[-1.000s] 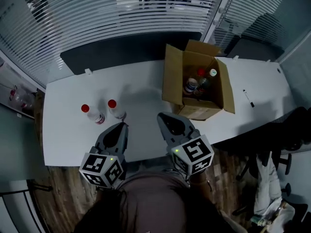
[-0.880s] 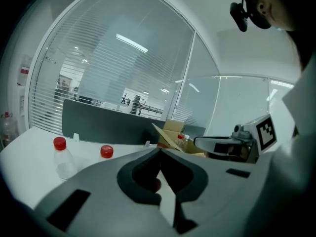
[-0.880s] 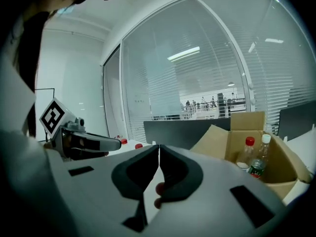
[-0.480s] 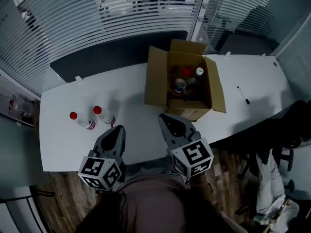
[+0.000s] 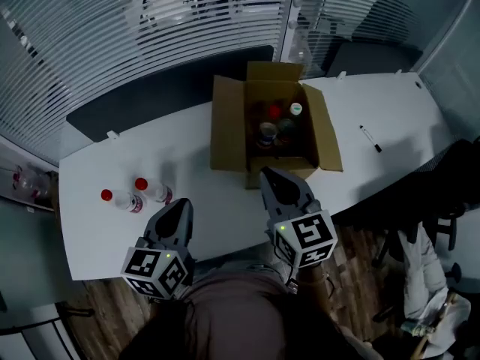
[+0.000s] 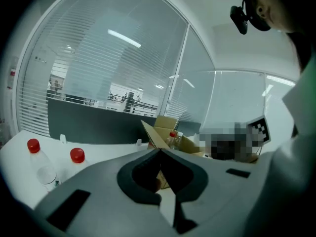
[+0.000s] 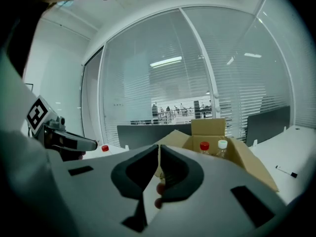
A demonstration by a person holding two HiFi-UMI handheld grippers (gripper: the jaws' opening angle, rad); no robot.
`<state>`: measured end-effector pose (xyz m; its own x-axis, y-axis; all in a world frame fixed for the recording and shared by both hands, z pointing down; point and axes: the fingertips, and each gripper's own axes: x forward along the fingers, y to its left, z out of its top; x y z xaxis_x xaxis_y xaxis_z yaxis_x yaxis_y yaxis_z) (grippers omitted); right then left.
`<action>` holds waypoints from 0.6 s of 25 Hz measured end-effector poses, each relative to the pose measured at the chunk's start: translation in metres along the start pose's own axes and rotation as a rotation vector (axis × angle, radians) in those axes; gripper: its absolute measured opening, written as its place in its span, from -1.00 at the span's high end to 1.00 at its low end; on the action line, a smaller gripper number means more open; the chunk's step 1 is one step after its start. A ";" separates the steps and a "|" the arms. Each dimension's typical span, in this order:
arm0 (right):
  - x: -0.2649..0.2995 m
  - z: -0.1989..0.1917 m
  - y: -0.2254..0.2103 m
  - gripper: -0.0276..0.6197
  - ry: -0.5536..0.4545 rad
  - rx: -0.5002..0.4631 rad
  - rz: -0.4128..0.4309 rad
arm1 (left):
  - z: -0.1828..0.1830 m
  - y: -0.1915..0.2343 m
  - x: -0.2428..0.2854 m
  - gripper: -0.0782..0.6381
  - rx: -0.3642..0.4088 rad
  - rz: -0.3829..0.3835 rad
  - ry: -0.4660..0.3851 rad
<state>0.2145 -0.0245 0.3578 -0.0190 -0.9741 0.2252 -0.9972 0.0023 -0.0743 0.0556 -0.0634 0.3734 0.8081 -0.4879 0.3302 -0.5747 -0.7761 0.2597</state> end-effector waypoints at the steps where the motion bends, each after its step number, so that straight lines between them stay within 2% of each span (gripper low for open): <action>1: 0.000 0.000 -0.004 0.82 0.004 0.000 -0.013 | 0.001 0.000 0.002 0.76 0.003 -0.008 0.003; 9: 0.011 0.004 -0.031 0.82 0.022 0.015 -0.100 | 0.007 0.009 0.018 0.76 0.008 -0.049 0.025; 15: 0.023 0.007 -0.040 0.82 0.034 0.009 -0.114 | 0.007 0.017 0.025 0.76 0.011 -0.066 0.051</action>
<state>0.2545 -0.0487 0.3591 0.0924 -0.9598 0.2650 -0.9924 -0.1106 -0.0546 0.0668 -0.0920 0.3801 0.8366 -0.4145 0.3582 -0.5183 -0.8106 0.2724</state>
